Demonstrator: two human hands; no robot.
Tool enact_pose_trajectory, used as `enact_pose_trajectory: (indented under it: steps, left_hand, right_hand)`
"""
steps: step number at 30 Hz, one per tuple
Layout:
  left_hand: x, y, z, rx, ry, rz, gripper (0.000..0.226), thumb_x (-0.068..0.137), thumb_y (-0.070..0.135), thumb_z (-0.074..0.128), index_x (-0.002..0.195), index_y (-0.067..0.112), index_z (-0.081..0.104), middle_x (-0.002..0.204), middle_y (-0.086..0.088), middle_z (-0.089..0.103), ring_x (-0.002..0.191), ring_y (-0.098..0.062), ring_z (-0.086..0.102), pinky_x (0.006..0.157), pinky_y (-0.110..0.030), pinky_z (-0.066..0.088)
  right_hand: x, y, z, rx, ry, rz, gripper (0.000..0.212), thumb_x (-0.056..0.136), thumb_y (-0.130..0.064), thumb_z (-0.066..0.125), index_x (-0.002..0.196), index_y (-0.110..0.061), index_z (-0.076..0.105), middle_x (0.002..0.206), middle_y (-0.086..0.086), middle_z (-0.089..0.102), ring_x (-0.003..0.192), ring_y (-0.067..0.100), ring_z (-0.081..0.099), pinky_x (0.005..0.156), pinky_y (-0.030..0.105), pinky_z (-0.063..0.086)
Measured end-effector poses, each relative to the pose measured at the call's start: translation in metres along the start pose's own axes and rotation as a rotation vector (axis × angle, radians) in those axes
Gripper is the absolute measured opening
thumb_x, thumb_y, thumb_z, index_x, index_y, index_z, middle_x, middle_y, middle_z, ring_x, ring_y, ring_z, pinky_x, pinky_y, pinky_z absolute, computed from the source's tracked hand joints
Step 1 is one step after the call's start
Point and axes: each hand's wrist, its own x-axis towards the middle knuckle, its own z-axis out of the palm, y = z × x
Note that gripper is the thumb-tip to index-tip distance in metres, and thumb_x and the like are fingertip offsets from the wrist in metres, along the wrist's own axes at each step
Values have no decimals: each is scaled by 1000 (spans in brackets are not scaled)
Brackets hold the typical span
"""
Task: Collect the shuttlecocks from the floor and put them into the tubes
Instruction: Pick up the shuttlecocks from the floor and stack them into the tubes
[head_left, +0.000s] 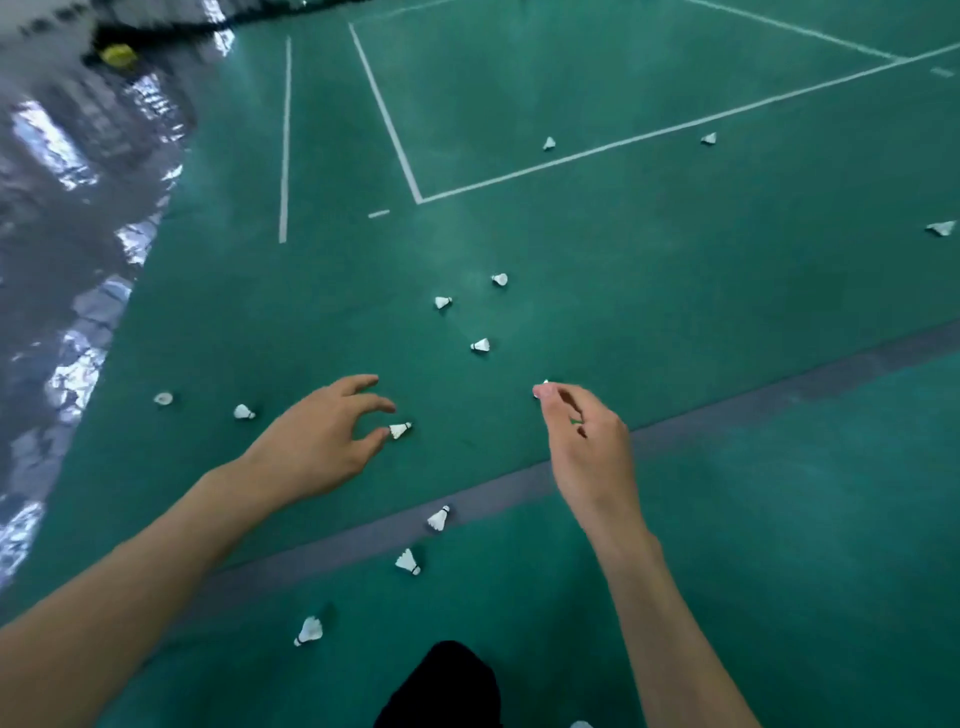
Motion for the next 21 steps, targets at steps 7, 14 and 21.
enact_pose_trajectory:
  steps: [7, 14, 21]
  left_hand:
    - [89, -55, 25, -94, -22, -118, 37, 96, 40, 62, 133, 34, 63, 159, 5, 38, 141, -16, 45, 117, -33, 34]
    - [220, -123, 47, -178, -163, -250, 45, 98, 42, 60, 141, 31, 56, 164, -2, 29, 145, -24, 38, 119, -36, 31]
    - [307, -149, 74, -229, -200, -252, 45, 97, 42, 58, 140, 33, 54, 161, 8, 33, 139, -19, 44, 114, -36, 39]
  right_hand:
    - [113, 16, 63, -154, -190, -15, 15, 97, -47, 61, 109, -43, 69, 108, -24, 67, 99, -4, 60, 76, 20, 42]
    - [242, 15, 135, -463, -428, -73, 62, 97, -54, 58, 151, -52, 29, 144, -25, 51, 122, -2, 52, 99, 30, 45]
    - [353, 36, 211, -375, -612, 1, 76, 97, -49, 63, 156, -52, 17, 158, -26, 36, 141, 3, 42, 115, 41, 42]
